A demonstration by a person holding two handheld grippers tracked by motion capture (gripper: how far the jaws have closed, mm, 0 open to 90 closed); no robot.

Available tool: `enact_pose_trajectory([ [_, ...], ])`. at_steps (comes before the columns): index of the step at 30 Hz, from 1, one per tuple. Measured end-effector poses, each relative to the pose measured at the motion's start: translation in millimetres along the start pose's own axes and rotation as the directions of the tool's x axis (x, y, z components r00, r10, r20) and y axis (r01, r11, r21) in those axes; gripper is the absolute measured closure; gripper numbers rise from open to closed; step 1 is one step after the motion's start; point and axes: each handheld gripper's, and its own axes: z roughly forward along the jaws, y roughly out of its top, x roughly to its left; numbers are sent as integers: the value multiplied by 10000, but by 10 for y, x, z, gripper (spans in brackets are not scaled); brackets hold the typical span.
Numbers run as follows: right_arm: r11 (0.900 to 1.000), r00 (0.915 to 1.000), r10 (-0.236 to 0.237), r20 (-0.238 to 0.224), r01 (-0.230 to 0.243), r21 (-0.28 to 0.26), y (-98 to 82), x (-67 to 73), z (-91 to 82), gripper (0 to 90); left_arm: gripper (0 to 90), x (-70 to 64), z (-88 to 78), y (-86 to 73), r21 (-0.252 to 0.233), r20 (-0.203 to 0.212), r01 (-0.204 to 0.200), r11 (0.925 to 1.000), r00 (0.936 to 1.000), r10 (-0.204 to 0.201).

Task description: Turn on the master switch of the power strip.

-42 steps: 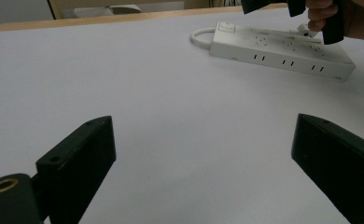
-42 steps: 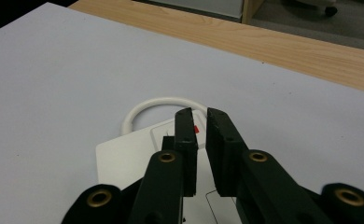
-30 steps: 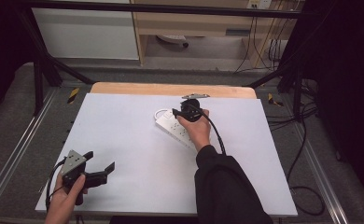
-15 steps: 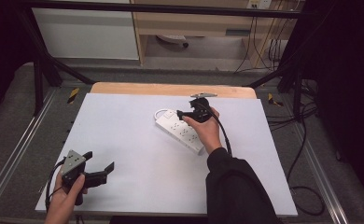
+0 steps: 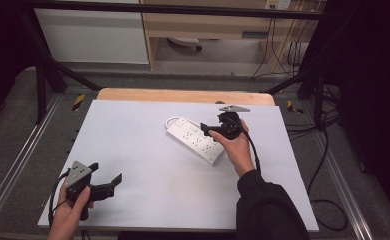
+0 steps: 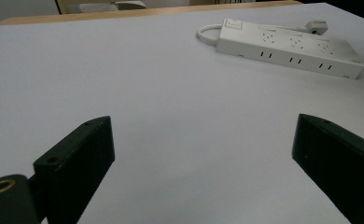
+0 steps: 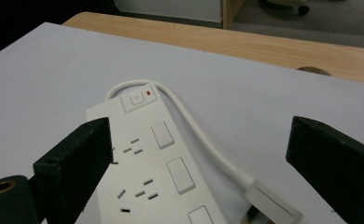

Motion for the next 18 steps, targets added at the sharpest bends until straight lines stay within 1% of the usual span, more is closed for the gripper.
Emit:
enact_pose_trajectory([
  [4, 9996, 9999, -127, -36, 126, -256, -55, -48, -171, 71, 57, 2, -3, -1, 10, -15, -3, 10000, 10000, 3],
  [5, 9990, 9998, -223, -8, 222, -379, -72, -59, -217, 71, 57, 2, -3, -2, 17, -14, -1, 10000, 10000, 1],
  [7, 9982, 9997, -258, -53, 255, -547, -109, -83, -312, 72, 57, -1, -1, -2, 14, -6, -13, 10000, 10000, 13],
  [13, 9963, 9996, -232, -147, 219, -831, -203, -146, -547, 70, 57, 0, -4, -4, 33, -20, -19, 10000, 10000, 19],
  [18, 9948, 9993, -256, -267, 228, -993, -288, -181, -696, 68, 57, 5, -6, -6, 59, -51, -34, 10000, 10000, 34],
])
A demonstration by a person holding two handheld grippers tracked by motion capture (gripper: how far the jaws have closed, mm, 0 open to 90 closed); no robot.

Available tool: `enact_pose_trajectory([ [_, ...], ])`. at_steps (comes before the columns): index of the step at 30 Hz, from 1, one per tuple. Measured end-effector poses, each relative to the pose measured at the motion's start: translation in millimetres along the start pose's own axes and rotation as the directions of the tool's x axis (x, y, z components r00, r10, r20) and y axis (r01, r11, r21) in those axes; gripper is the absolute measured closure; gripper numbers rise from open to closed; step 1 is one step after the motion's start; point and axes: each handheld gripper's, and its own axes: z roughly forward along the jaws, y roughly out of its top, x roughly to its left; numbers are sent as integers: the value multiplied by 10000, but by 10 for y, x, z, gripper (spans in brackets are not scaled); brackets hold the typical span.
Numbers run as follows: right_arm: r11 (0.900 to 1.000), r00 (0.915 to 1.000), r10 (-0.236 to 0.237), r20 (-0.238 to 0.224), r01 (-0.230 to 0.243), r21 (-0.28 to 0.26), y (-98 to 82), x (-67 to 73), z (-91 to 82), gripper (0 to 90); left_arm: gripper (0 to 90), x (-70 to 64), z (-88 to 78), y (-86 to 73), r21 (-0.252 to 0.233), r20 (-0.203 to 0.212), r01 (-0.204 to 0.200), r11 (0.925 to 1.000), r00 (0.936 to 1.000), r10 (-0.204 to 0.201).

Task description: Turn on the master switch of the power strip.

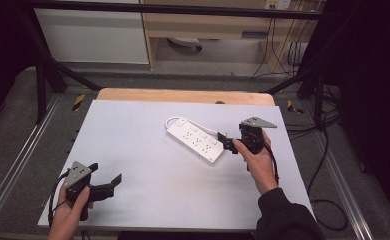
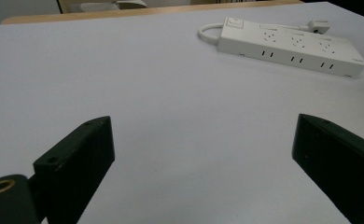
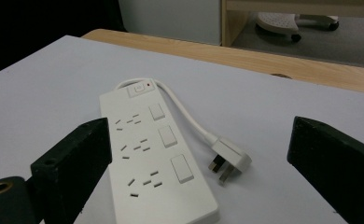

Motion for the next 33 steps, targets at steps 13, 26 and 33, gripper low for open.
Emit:
enact_pose_trajectory([
  [13, 9998, 10000, -28, -28, 27, -191, -222, -93, -315, 63, 57, 0, -6, -1, -44, -1, 33, 10000, 10000, -33],
  [26, 9996, 9975, -265, 651, 271, -88, -671, -271, -614, 73, 57, -3, -14, -1, -65, 15, 18, 10000, 10000, -18],
  [33, 9947, 9945, -302, 1006, 200, 1007, -962, -411, -629, 59, 57, -11, -10, 1, -59, -5, -53, 10000, 10000, 53],
])
